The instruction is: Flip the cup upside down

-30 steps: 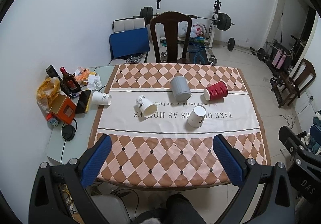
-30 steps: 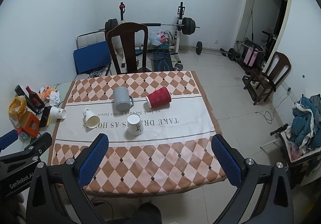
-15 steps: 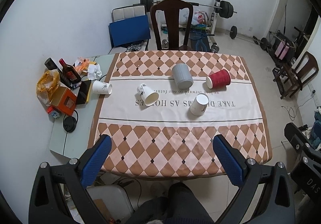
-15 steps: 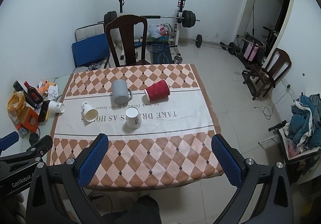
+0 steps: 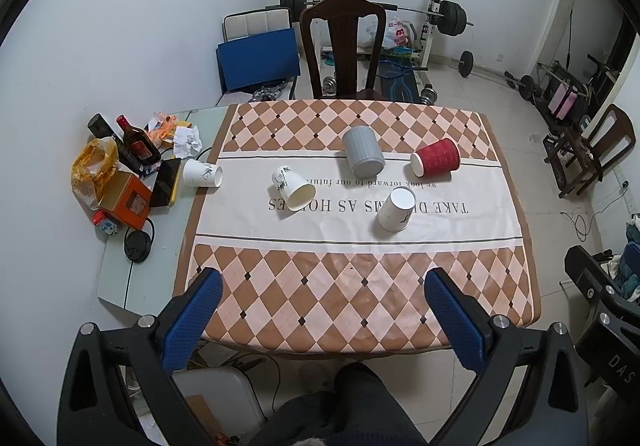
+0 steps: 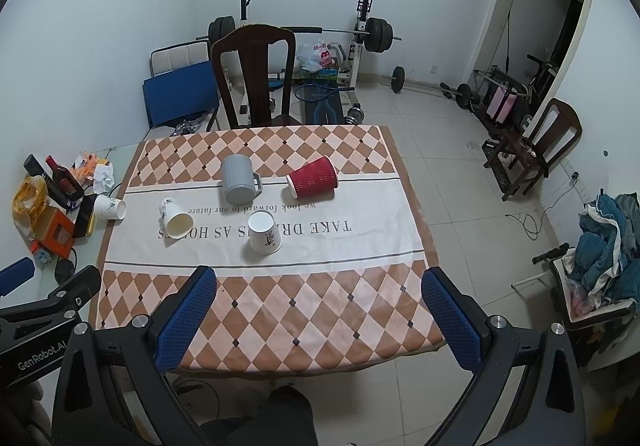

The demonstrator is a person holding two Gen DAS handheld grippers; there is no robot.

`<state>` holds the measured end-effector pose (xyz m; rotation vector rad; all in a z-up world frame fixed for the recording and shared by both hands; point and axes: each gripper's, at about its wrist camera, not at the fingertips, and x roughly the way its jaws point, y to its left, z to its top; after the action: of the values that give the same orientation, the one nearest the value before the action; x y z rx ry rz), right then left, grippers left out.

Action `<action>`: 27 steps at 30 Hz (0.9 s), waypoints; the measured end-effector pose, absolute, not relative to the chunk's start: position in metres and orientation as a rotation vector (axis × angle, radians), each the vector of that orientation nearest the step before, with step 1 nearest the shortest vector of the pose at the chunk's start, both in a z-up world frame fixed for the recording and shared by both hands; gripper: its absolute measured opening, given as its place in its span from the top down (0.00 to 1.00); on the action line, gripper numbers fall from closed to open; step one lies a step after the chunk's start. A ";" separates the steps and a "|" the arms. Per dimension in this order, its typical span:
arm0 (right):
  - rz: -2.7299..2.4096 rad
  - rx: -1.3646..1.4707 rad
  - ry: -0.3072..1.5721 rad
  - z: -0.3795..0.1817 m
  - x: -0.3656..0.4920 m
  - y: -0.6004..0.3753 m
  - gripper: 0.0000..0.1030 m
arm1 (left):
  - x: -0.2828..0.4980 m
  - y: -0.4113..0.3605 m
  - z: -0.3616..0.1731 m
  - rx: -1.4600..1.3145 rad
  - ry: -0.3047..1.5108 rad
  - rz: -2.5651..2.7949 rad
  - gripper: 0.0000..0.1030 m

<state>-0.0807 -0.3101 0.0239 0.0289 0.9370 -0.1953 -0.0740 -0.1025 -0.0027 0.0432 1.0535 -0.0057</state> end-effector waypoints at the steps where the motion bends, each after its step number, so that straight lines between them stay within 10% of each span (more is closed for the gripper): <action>1: -0.195 0.030 0.939 0.024 -0.081 -0.310 0.00 | -0.073 -0.102 -0.003 0.042 1.054 -0.007 0.00; 27: -0.193 0.023 0.941 0.024 -0.077 -0.313 0.00 | -0.070 -0.106 -0.001 0.039 1.051 -0.004 0.00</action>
<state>-0.0770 -0.3129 0.0237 0.0233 0.9415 -0.1928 -0.0695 -0.1060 -0.0013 0.0395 1.0509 -0.0040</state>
